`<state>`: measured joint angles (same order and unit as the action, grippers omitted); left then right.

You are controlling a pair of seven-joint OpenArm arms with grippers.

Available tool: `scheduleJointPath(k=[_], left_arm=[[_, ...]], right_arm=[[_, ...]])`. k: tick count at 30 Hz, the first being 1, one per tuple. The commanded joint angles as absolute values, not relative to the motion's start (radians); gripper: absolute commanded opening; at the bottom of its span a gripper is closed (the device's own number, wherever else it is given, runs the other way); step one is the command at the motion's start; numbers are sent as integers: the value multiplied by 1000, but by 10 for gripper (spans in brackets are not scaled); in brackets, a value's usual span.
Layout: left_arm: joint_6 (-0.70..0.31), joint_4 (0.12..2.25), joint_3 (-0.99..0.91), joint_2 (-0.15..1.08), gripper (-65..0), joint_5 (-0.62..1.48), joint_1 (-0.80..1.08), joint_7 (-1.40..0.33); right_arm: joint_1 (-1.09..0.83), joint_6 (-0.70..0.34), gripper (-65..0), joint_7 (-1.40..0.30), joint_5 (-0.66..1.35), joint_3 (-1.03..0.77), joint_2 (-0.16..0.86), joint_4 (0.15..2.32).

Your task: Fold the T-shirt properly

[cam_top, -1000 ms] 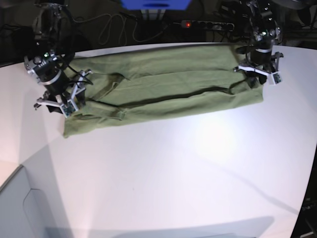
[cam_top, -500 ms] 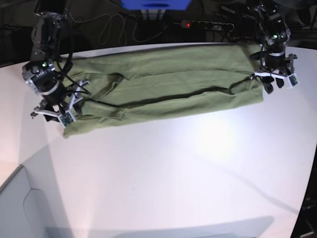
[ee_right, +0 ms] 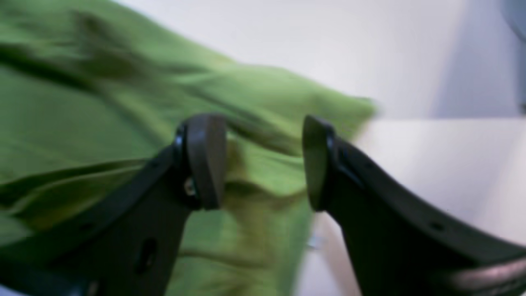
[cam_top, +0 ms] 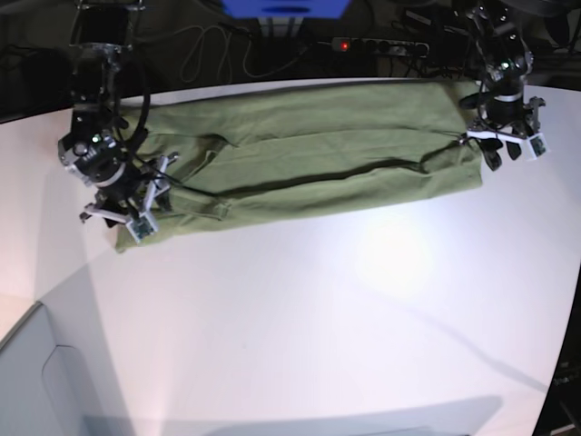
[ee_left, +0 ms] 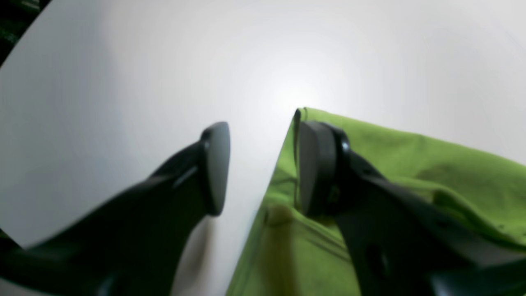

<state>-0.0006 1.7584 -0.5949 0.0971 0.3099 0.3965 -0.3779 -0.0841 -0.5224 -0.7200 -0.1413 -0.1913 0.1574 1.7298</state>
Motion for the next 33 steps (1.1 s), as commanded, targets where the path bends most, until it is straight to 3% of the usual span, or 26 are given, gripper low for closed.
scheduleJointPath(k=[1, 12, 16, 25, 29, 33], left_arm=[[-2, 1773, -598, 108, -381, 311, 401, -352], [-2, 1773, -602, 108, -381, 311, 395, -352], [-2, 1762, -604, 131, -381, 312, 397, -352], [-2, 1738, -604, 159, -381, 312, 401, -352], [-2, 1738, -604, 156, -381, 312, 403, -352], [-2, 1738, -604, 151, -381, 312, 403, -352]], right_arm=[[-77, -526, -367, -708, -142, -191, 170, 1745], [-113, -530, -367, -707, -145, -174, 180, 1742], [-145, -607, -367, -707, -151, -177, 200, 1742], [-214, -610, -369, -716, -151, -302, 248, 1821], [-229, -610, -369, -717, -143, -309, 234, 1923], [-173, -611, -369, -720, -148, -265, 157, 1942]])
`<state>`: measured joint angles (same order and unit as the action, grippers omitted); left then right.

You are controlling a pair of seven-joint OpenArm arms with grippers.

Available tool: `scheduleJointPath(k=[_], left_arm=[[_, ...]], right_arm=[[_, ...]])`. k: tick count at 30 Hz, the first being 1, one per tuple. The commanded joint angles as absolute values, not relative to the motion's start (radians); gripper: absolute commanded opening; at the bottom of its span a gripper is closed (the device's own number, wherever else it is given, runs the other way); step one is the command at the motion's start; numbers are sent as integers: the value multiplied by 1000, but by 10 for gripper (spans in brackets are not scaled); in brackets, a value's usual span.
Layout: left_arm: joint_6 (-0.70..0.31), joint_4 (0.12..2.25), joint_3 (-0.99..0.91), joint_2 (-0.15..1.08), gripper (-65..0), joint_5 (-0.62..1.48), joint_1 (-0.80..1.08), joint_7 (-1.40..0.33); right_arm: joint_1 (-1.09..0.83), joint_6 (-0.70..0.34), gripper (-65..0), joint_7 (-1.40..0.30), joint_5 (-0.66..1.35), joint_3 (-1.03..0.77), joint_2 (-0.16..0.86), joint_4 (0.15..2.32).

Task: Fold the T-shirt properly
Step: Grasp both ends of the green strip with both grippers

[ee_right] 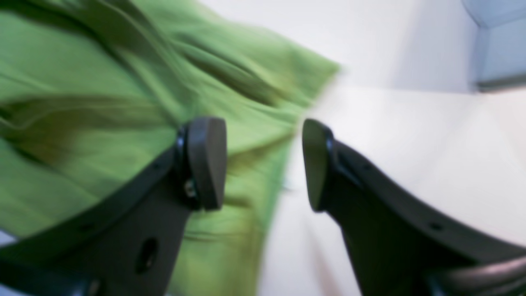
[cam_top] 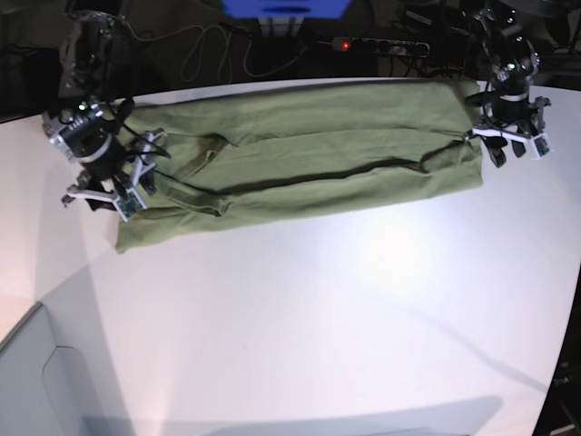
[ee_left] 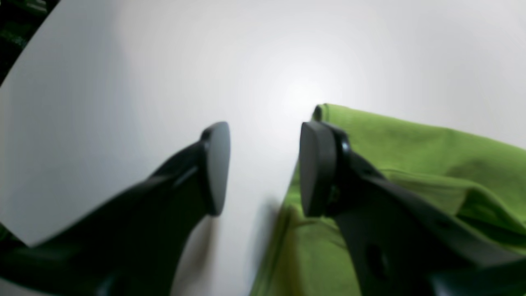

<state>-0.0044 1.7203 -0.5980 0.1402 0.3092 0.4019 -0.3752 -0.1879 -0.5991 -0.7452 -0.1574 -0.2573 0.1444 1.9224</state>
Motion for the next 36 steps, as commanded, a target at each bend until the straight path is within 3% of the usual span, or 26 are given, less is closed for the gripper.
scheduleJointPath(k=[1, 7, 14, 19, 31, 36], left_arm=[[-2, 1738, -604, 150, -381, 312, 403, -352], [-2, 1742, -604, 148, -381, 312, 418, -352], [-2, 1738, -604, 150, -381, 312, 424, -352], [-2, 1739, -604, 150, -381, 312, 424, -352], [-2, 1738, -602, 150, -381, 312, 420, -352], [-2, 1738, -593, 145, -374, 312, 424, -352]], right_arm=[[-153, -611, -369, -736, -148, -243, 143, 1936], [-71, -622, -367, -802, -153, -45, 91, 1880], [10, -665, -367, -792, -171, 2, 64, 1667], [12, -665, -367, -794, -171, 12, 65, 1643], [-214, -667, -371, -802, -171, 124, 142, 1908], [-251, -667, -367, -794, -166, 41, 142, 2025]])
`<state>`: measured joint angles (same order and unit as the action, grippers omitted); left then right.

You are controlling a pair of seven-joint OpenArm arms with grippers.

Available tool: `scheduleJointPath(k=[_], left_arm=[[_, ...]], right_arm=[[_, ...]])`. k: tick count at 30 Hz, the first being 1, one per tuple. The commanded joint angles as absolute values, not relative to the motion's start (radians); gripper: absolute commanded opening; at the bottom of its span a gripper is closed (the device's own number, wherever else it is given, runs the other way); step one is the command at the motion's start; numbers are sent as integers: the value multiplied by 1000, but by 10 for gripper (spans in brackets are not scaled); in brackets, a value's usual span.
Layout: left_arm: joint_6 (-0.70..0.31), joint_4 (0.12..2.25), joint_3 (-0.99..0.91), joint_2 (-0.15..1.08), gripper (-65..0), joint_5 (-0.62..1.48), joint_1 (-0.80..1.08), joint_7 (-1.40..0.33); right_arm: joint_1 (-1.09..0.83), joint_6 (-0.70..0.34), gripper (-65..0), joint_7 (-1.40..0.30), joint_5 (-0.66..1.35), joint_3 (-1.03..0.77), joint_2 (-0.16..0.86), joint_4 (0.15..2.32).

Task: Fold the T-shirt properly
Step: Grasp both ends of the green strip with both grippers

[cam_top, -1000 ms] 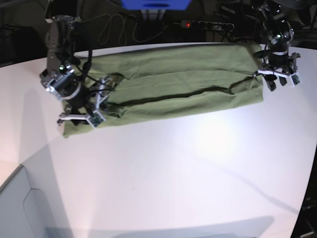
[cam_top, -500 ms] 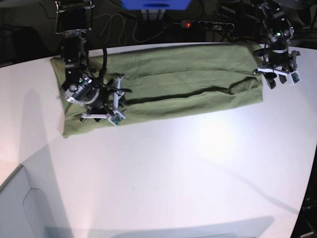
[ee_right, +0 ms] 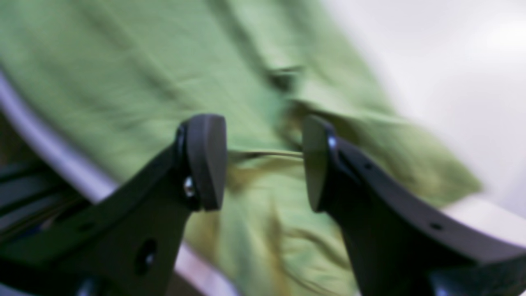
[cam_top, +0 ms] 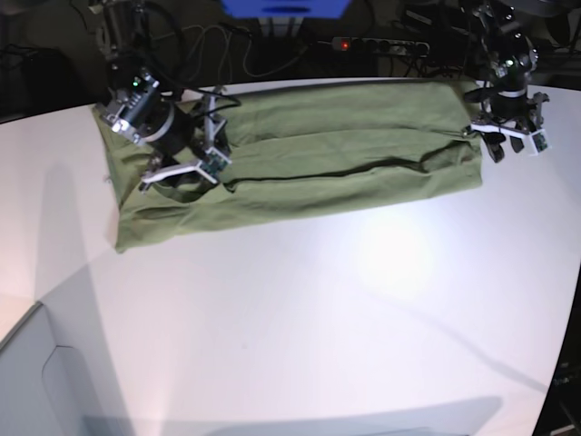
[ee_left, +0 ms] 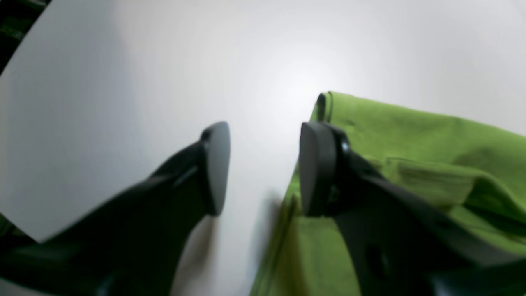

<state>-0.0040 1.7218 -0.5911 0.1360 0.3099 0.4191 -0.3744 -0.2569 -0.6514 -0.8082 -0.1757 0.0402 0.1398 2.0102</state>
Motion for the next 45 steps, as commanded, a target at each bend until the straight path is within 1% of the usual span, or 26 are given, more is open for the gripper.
scheduleJointPath(k=[1, 4, 9, 15, 24, 26, 29, 32, 36, 40, 42, 45], left_arm=[[-2, 1736, -584, 145, -355, 312, 424, -352], [-2, 1716, -539, 142, -292, 314, 438, -352], [-2, 1702, -483, 140, -229, 343, 446, -352], [-2, 1635, -481, 148, -225, 424, 446, -351], [-2, 1644, -483, 150, -234, 426, 470, -346], [-2, 1641, -483, 150, -278, 426, 469, -346], [-2, 1639, -483, 150, -382, 426, 466, -344], [-2, 1639, -483, 148, -457, 426, 464, -344], [-2, 1639, -483, 148, -482, 426, 464, -344], [-2, 1638, -483, 148, -582, 426, 452, -343], [-2, 1638, -483, 148, -650, 426, 446, -343], [-2, 1639, -483, 150, -650, 424, 443, -346]], right_arm=[[-245, -667, -367, -794, -166, 19, 140, 2028], [-220, -667, -367, -797, -166, -35, 140, 2025], [-209, -667, -367, -800, -165, -93, 140, 2025], [-216, -667, -367, -799, -165, -113, 142, 2025], [-216, -667, -367, -800, -168, -114, 142, 2025], [-214, -667, -367, -802, -168, -114, 142, 2025], [-214, -667, -367, -802, -170, -114, 142, 2025], [-213, -667, -367, -802, -170, -114, 142, 2025], [-214, -667, -367, -802, -171, -113, 142, 2025], [-214, -665, -367, -802, -171, -113, 142, 2025], [-214, -665, -367, -802, -171, -113, 142, 2025], [-213, -665, -367, -802, -166, -113, 142, 2025]])
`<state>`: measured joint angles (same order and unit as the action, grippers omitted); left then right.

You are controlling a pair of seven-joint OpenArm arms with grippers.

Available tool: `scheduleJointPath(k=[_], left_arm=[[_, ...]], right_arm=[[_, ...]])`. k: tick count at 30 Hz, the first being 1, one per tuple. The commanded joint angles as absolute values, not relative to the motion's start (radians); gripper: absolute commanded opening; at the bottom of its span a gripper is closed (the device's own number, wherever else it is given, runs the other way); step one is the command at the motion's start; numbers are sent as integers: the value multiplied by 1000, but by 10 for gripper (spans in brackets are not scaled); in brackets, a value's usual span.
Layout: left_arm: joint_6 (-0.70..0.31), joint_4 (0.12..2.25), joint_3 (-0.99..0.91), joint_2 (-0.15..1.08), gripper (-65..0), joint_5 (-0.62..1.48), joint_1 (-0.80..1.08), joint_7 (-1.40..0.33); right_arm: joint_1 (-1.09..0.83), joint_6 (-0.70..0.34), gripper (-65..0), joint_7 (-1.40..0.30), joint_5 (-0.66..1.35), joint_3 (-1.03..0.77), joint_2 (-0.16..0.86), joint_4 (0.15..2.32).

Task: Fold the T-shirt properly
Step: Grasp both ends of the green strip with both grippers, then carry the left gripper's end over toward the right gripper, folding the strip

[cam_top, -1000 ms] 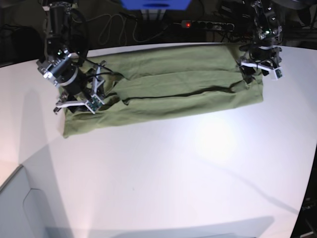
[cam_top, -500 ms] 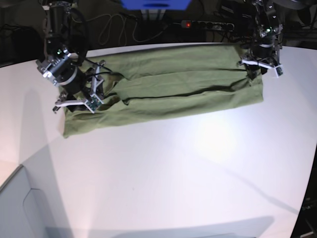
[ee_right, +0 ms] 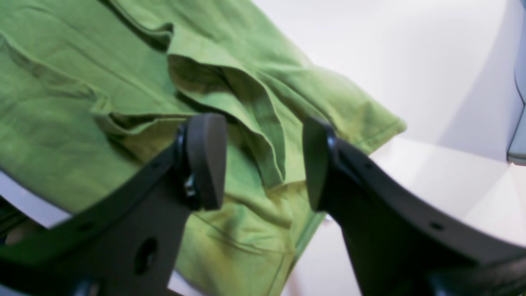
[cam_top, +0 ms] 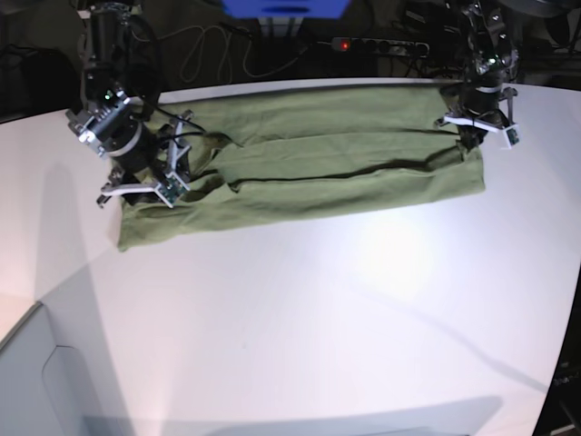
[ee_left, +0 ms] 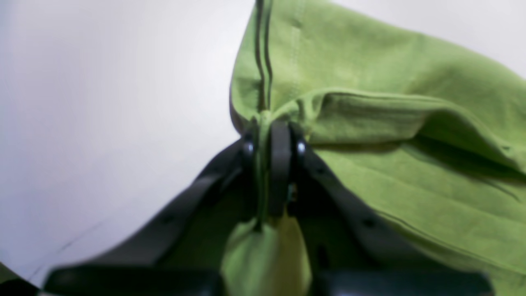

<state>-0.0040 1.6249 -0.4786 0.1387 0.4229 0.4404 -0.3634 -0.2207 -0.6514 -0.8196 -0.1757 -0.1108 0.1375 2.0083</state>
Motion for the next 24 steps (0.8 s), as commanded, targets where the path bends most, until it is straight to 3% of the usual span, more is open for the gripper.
scheduleJointPath(k=[1, 19, 24], left_arm=[[-2, 1643, -483, 150, -650, 424, 443, -344], [-2, 1681, -483, 150, -650, 420, 446, -343], [-2, 1681, -483, 150, -650, 420, 444, -343]], right_arm=[[-213, -665, -367, -802, -166, -113, 140, 2025], [-51, -665, -377, -802, -165, -249, 36, 1790], [-73, -665, -504, -794, -165, -248, 39, 1722]])
